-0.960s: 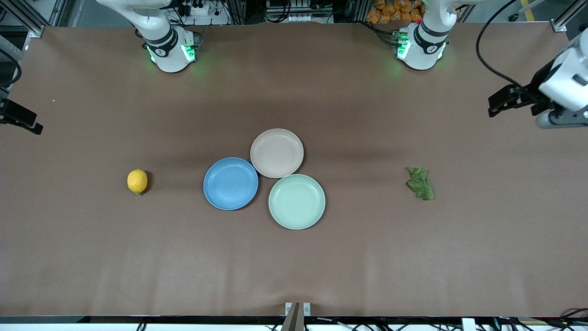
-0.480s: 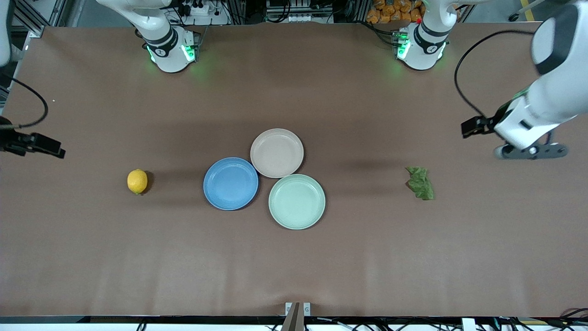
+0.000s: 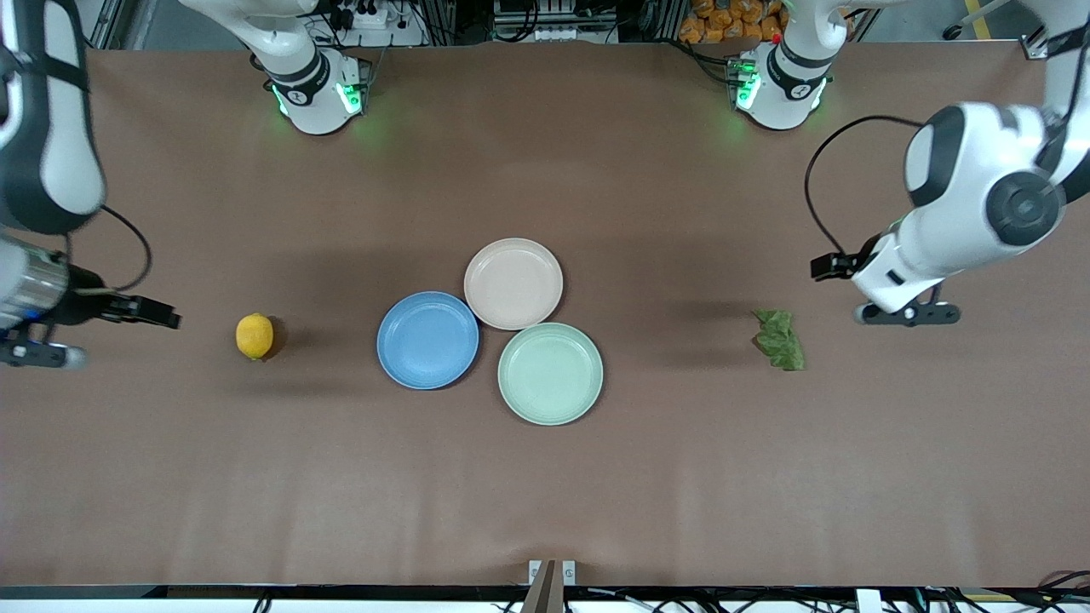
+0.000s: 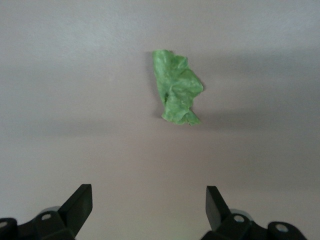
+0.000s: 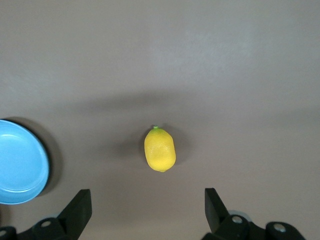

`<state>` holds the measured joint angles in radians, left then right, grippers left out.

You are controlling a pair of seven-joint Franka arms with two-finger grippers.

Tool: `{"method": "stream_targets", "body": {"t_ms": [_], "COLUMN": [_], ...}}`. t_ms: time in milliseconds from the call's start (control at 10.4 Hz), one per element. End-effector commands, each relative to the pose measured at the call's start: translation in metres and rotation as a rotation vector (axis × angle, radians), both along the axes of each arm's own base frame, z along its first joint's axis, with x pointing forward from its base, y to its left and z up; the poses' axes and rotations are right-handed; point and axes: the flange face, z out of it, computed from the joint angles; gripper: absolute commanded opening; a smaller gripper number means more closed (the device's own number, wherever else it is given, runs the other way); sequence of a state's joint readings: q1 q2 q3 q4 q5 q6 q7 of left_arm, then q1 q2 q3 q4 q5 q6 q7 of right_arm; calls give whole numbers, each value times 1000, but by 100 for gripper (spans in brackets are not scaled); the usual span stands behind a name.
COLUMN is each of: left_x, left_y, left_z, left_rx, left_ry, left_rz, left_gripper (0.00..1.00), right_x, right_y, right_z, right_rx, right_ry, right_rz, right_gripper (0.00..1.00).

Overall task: Place lemon and lettuce in plates
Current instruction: 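Lower the right gripper onto the lemon while the left gripper grasps the lettuce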

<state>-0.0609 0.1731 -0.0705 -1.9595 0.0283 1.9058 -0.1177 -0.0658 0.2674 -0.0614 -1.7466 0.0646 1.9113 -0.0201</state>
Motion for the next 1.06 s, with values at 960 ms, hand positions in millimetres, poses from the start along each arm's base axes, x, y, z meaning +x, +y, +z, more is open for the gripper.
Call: {"method": "stream_targets", "body": {"t_ms": [960], "left_x": [21], "left_y": [-3], "left_z": [-145], "left_rx": [-16], "left_ry": [59], "left_rz": [-26], "left_gripper": [100], "right_x": [-11], "right_y": [2], "right_z": [-190], "right_rx": [45], "right_ry": [177], "right_rz": [-33], "right_gripper": [100]}}
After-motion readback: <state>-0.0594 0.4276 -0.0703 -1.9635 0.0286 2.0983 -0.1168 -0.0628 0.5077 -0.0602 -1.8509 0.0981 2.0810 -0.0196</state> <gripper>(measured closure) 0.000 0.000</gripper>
